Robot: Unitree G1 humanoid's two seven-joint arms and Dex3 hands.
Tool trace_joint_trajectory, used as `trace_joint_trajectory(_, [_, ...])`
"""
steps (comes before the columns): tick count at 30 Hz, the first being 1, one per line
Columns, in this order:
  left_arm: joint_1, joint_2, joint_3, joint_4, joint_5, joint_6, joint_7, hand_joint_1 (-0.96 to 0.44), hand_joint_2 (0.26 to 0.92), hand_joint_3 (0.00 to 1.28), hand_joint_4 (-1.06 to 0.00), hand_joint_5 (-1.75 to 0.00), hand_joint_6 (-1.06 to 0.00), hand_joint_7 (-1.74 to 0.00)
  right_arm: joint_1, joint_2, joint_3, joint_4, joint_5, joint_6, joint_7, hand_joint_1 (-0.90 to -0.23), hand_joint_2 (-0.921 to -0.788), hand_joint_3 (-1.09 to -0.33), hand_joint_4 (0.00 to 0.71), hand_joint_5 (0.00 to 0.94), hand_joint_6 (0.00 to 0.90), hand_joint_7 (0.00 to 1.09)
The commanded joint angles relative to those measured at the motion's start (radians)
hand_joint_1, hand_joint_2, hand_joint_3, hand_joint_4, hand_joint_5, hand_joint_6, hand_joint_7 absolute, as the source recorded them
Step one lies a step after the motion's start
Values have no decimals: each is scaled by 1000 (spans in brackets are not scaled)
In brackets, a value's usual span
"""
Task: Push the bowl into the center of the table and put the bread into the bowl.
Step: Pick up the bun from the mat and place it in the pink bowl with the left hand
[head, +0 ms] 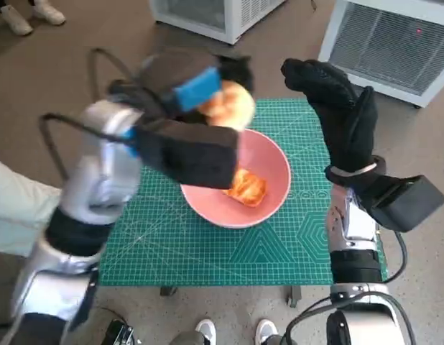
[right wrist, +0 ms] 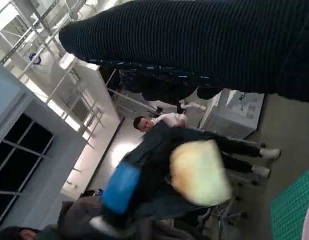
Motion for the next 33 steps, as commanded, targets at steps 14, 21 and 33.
trace_joint_trajectory(14, [-51,-101,-91,302,44,-60,85,130,921,161,-609,-1319,-459,-1004,38,-13,-26,-6,17,9,4,-715,-921,-727,236,4,61,493])
trace_joint_trajectory(21, [-29,-112,-87,337,13,-77,57,50,819,82,-487,-420,-421,-210,46,-12,-30,-18,15,11,-1,-715,-921,-723,239,4,70,481])
trace_joint_trajectory(33, [-10,-111,-82,323,-16,-65,28,-327,759,11,-75,-8,-276,-4,45,-12,-33,-19,11,14,-6,-724,-921,-718,242,4,84,461])
